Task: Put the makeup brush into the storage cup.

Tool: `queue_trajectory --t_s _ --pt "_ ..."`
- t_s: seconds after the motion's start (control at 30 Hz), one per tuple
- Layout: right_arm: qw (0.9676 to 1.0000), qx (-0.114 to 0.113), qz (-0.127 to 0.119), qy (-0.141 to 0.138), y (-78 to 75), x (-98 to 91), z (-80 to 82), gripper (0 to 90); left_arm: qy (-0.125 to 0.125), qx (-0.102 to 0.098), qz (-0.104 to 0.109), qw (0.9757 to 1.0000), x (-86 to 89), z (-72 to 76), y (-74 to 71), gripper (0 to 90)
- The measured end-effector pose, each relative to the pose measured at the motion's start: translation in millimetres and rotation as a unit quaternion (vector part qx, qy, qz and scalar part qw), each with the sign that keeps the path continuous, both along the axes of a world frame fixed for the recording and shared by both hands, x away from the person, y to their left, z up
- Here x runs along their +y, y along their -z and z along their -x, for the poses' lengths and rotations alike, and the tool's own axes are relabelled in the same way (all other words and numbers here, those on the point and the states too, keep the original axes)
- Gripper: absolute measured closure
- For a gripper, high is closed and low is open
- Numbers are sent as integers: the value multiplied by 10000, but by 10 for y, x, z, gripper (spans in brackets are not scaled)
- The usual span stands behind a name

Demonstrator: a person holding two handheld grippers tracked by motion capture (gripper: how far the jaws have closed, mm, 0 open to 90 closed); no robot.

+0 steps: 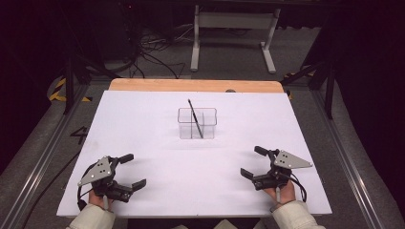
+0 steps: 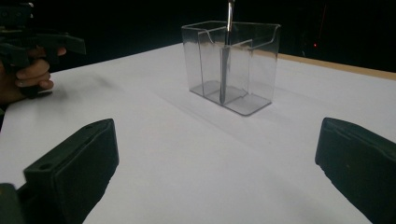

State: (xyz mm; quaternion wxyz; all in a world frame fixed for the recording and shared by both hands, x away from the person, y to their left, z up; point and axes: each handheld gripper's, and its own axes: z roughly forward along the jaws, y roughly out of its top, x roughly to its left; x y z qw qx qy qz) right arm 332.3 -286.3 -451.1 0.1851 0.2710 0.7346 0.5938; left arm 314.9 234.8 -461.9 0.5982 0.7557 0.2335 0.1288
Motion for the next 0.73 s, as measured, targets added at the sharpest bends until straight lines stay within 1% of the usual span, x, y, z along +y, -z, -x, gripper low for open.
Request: queue_trajectory --t_s 0.03,0.07,0.1,0.17,0.23,0.3,0.33,0.47,0.53,0.73 --pt "10000 24 50 2 11 3 3 0 30 -5 -46 10000 1 -5 2 3" --pt "9999 25 100 9 19 17 6 1 53 38 -50 10000 -2 -4 5 4" --pt "9999 38 154 -52 26 31 5 0 66 46 -47 10000 -3 -4 7 4" --pt "9995 5 281 -126 36 62 13 0 79 42 -33 10000 -2 -7 9 5" --pt "9993 -27 339 -165 43 79 17 0 100 44 -39 9999 2 -14 12 5" --pt "9993 44 346 -160 52 79 11 1 127 68 -39 9999 0 -15 14 5" --pt "9992 46 357 -149 53 81 10 0 134 90 -31 9999 -5 -14 16 4" --pt "9991 10 400 -167 54 92 15 1 139 74 -18 9999 -16 -17 23 5" --pt "9992 10 350 -189 54 92 14 0 156 54 -28 9999 -15 -21 23 5" --pt "9992 25 348 -179 55 93 15 1 168 49 -14 9998 -22 -24 25 4"
